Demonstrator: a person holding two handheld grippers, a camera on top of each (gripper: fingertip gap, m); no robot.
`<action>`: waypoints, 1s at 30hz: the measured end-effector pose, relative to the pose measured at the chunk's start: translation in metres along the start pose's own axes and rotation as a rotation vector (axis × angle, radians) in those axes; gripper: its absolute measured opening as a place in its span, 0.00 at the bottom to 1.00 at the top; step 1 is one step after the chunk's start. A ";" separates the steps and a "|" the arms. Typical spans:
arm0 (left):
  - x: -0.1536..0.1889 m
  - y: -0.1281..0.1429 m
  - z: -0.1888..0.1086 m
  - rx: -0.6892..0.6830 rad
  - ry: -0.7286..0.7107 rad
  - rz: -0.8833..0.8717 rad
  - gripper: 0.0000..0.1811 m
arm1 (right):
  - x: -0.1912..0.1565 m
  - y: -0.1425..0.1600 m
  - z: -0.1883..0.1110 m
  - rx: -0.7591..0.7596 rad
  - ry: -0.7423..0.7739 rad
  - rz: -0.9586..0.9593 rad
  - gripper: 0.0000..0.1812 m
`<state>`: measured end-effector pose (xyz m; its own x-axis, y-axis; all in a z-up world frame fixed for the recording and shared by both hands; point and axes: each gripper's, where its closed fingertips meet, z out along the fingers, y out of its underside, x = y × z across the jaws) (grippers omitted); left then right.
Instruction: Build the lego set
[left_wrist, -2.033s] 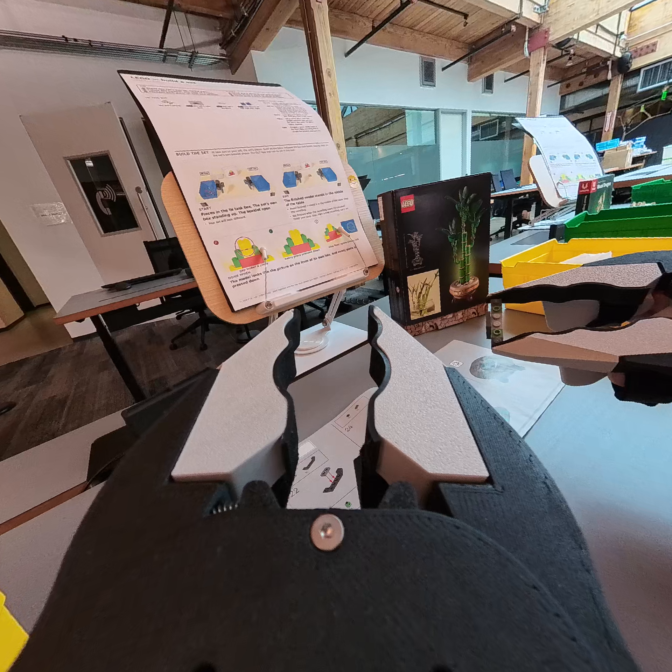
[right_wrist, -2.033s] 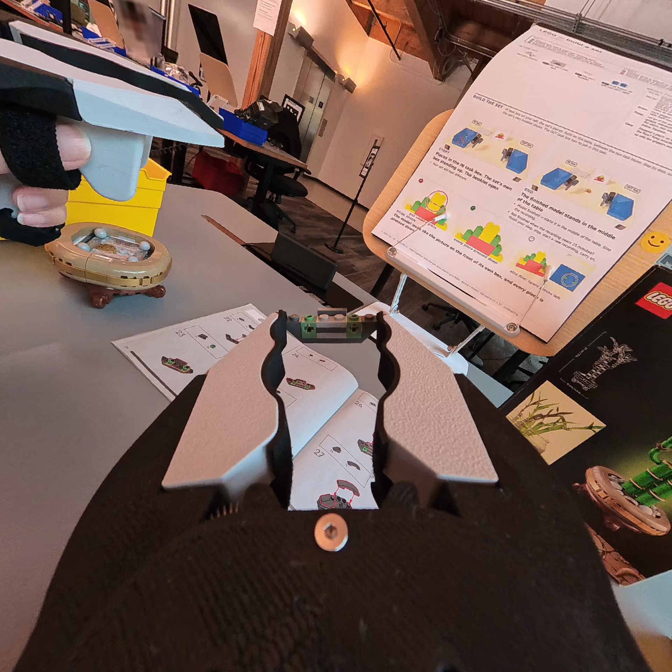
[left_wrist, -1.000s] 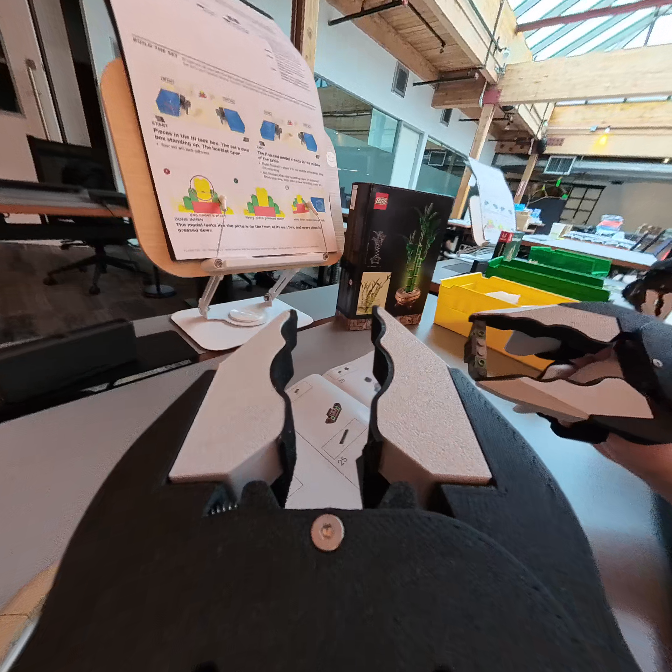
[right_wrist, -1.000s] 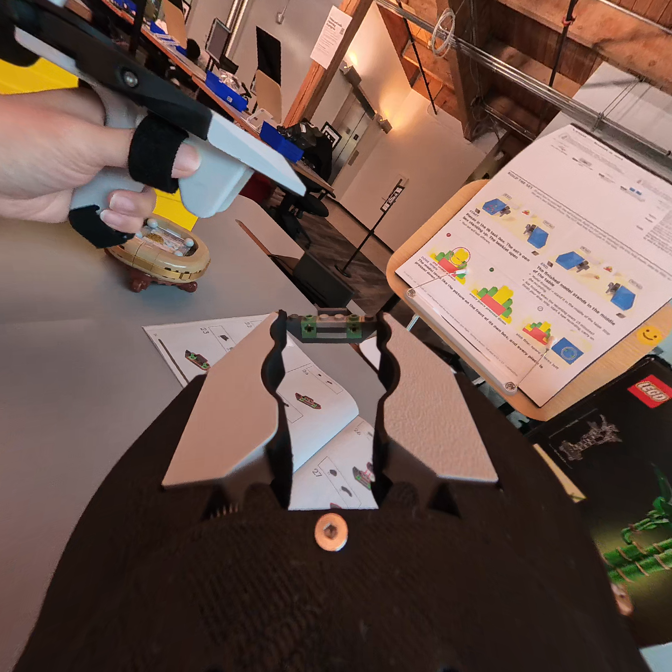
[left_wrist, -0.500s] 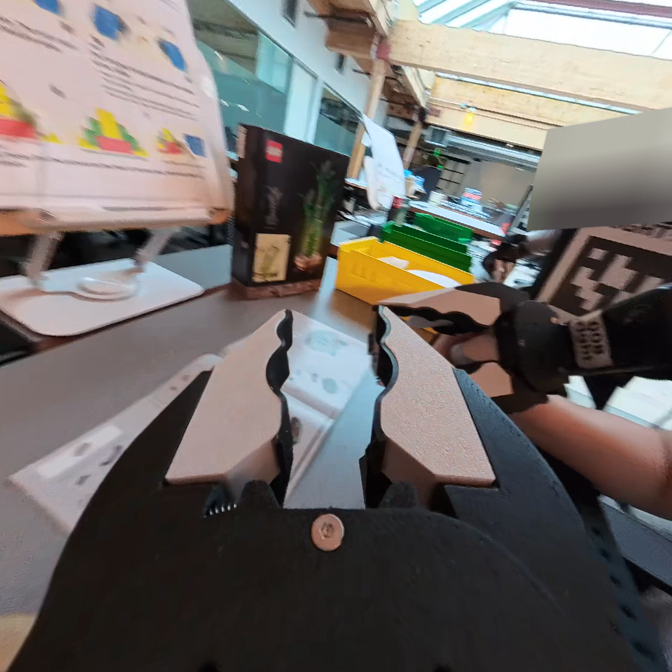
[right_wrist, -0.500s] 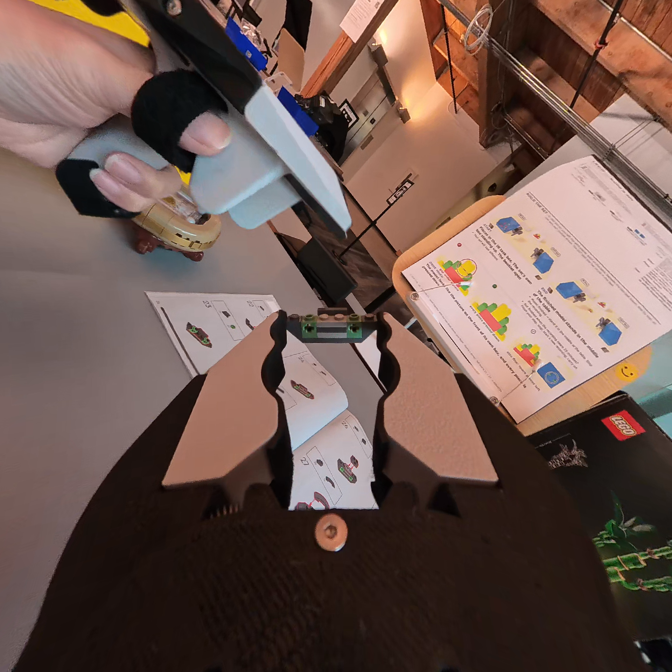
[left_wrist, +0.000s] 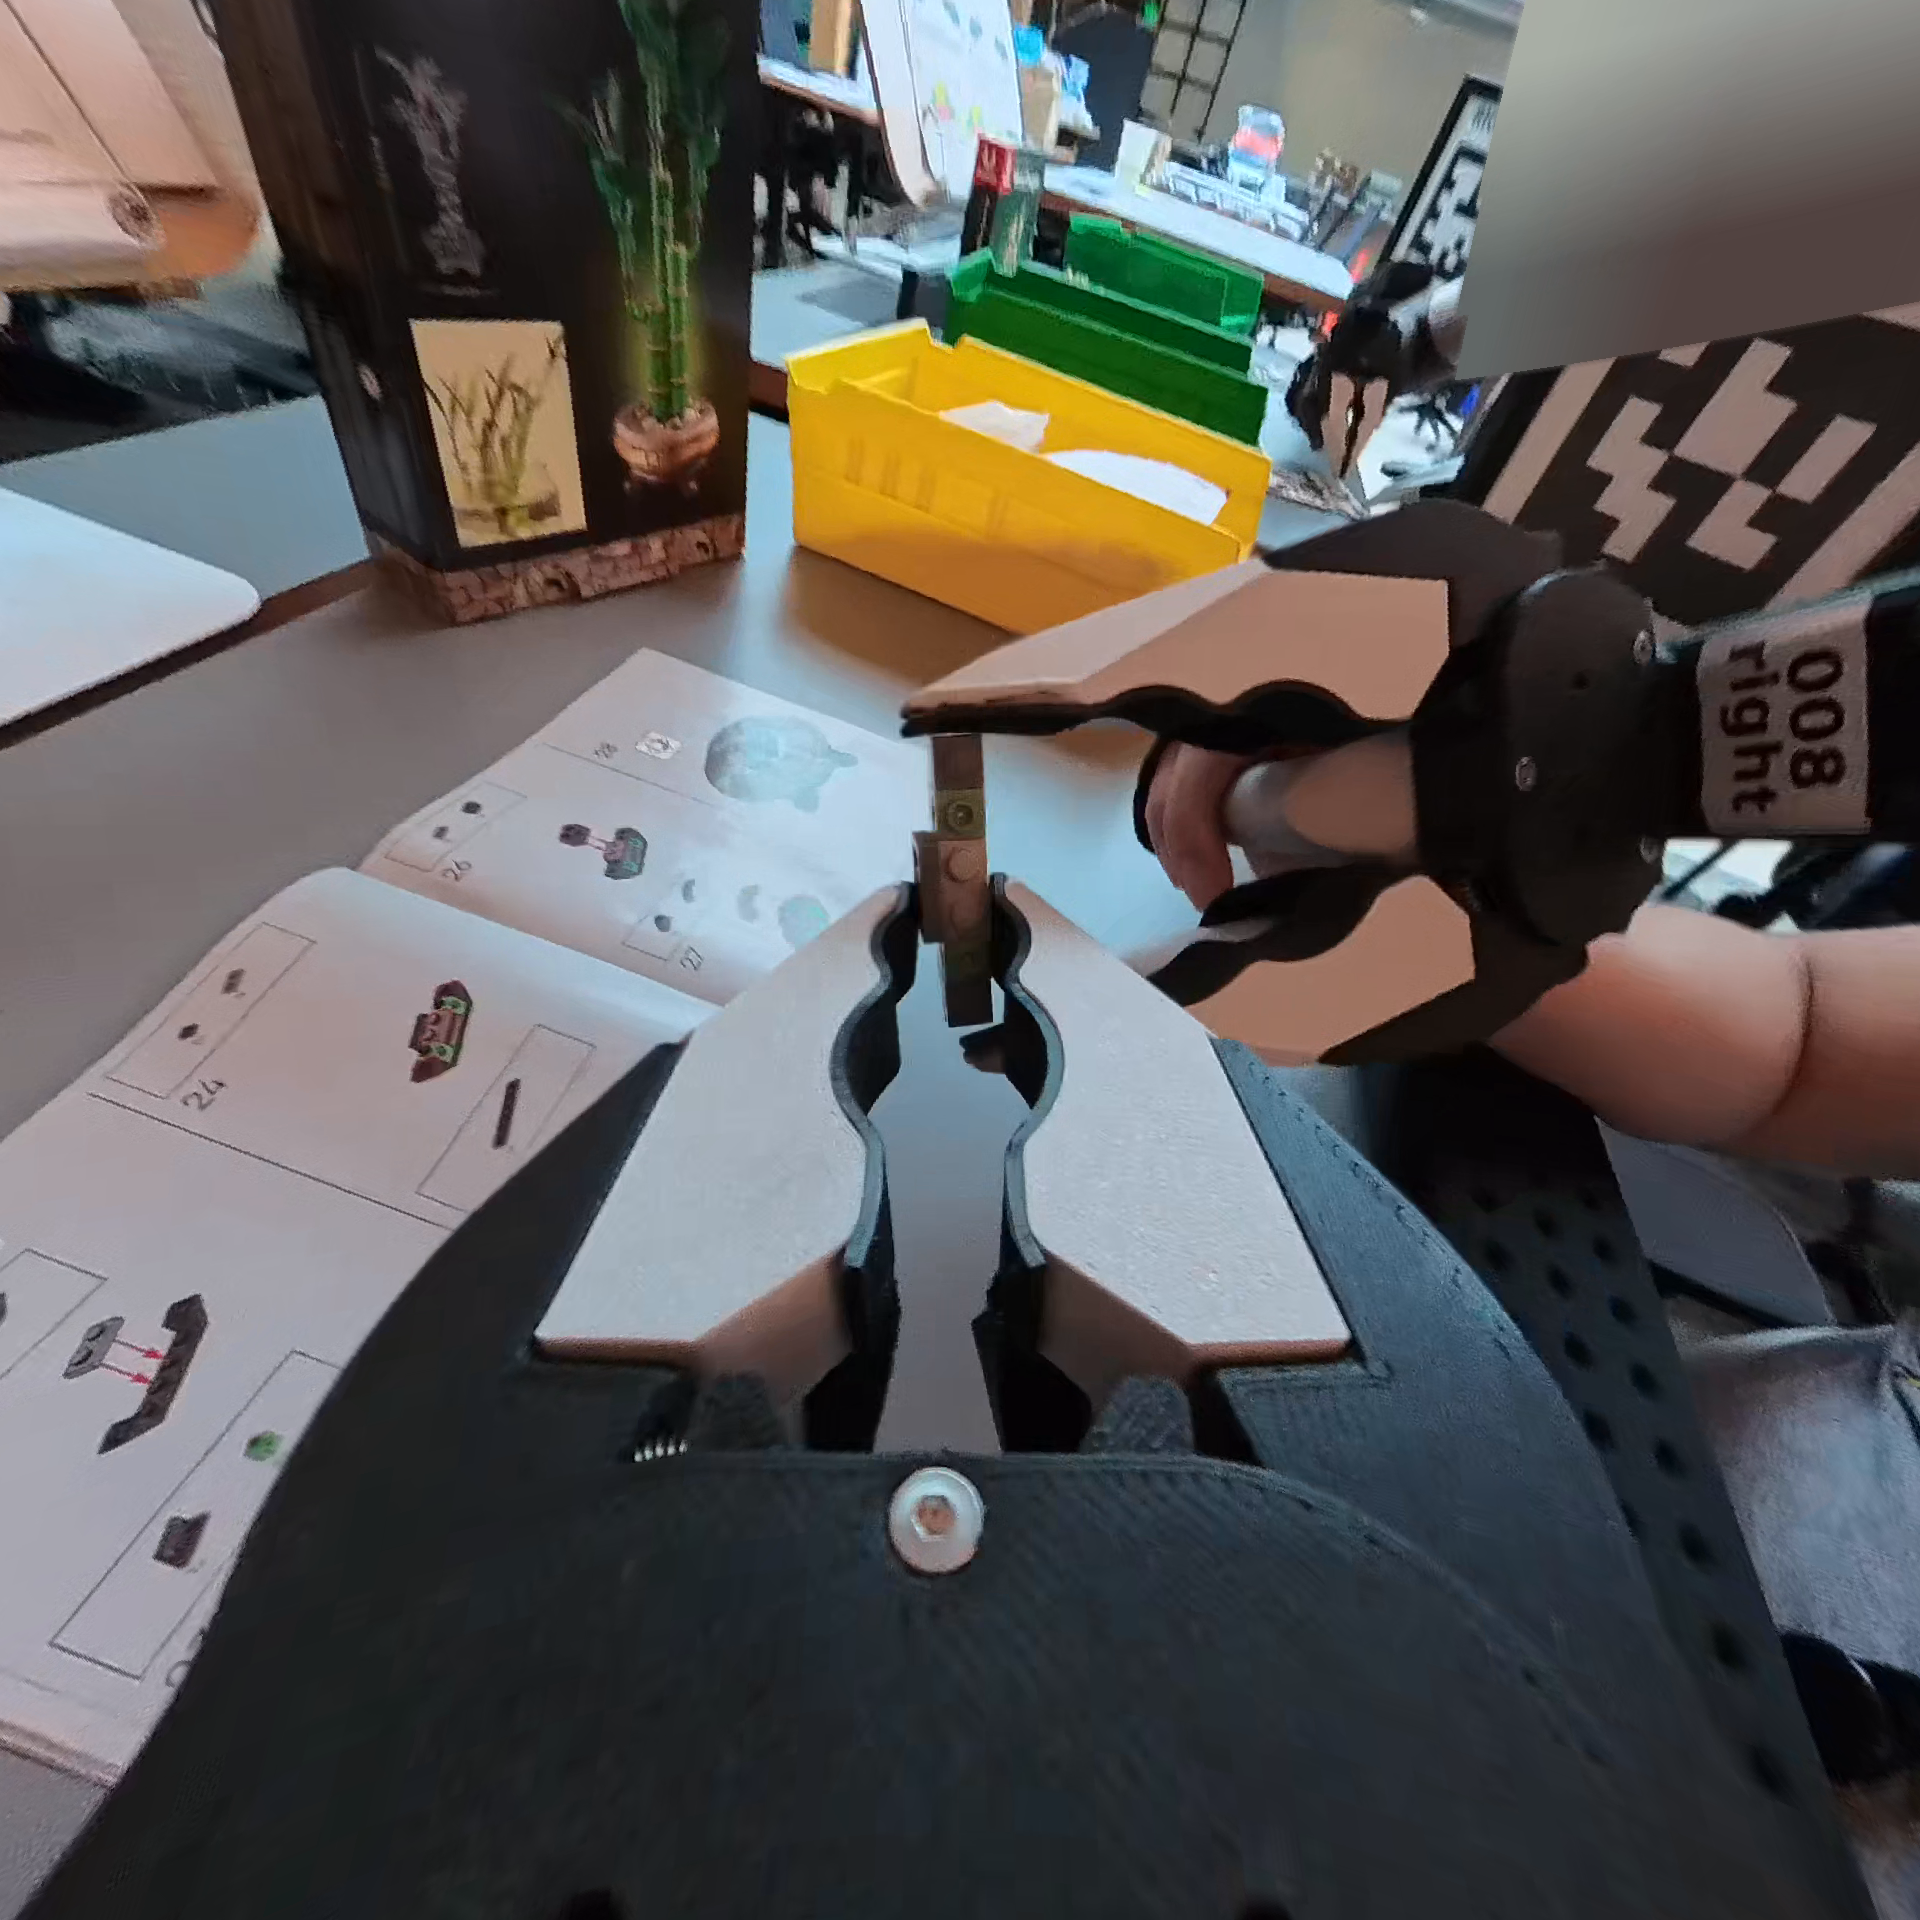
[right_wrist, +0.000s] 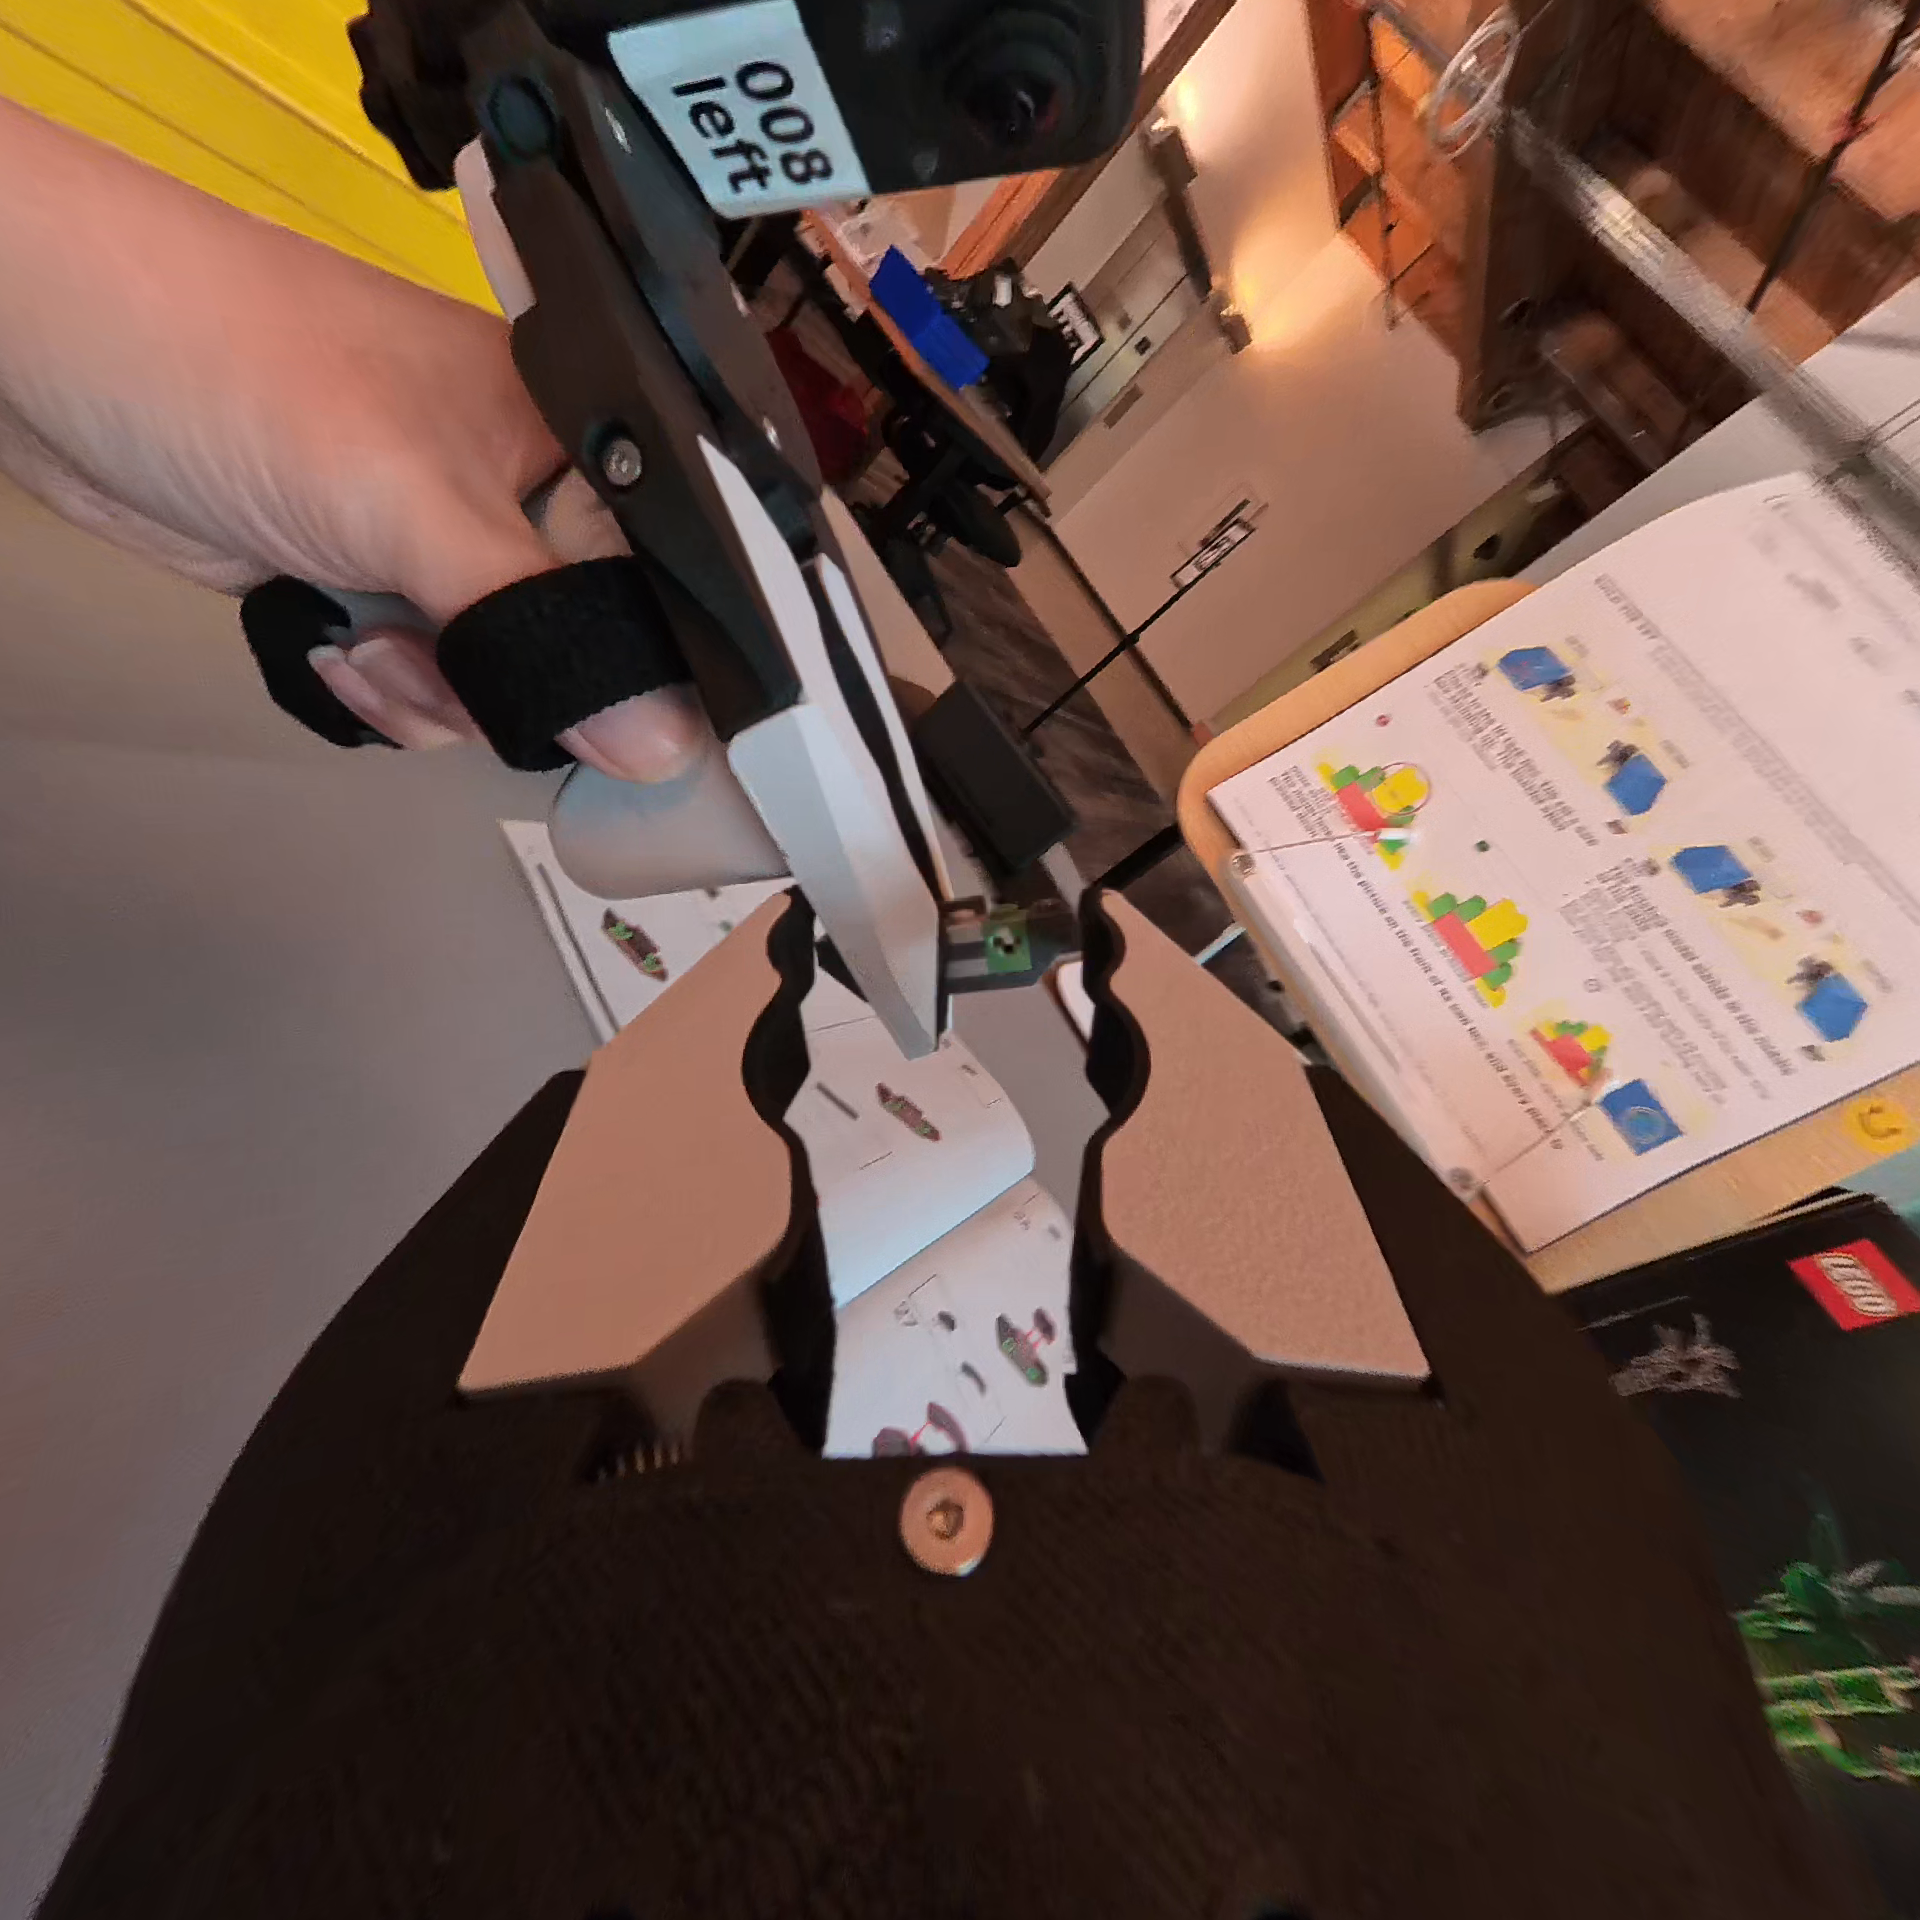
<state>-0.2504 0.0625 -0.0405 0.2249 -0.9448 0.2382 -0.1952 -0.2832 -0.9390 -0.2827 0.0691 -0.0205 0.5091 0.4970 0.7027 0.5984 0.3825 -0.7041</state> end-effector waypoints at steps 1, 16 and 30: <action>0.000 0.003 0.001 -0.022 0.003 -0.004 0.06 | -0.002 0.004 0.000 -0.015 -0.039 0.038 0.32; 0.044 0.069 -0.027 -0.471 0.279 -0.076 0.05 | -0.050 0.002 -0.031 0.048 -0.765 0.751 0.15; 0.006 0.118 -0.056 -0.759 0.062 -0.093 0.05 | -0.093 0.050 -0.035 -0.181 -0.894 0.558 0.18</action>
<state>-0.3256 0.0143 -0.1362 0.2227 -0.9126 0.3428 -0.7853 -0.3763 -0.4917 -0.2783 0.0143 -0.1173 0.1450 0.9848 -0.0959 0.5417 -0.1601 -0.8252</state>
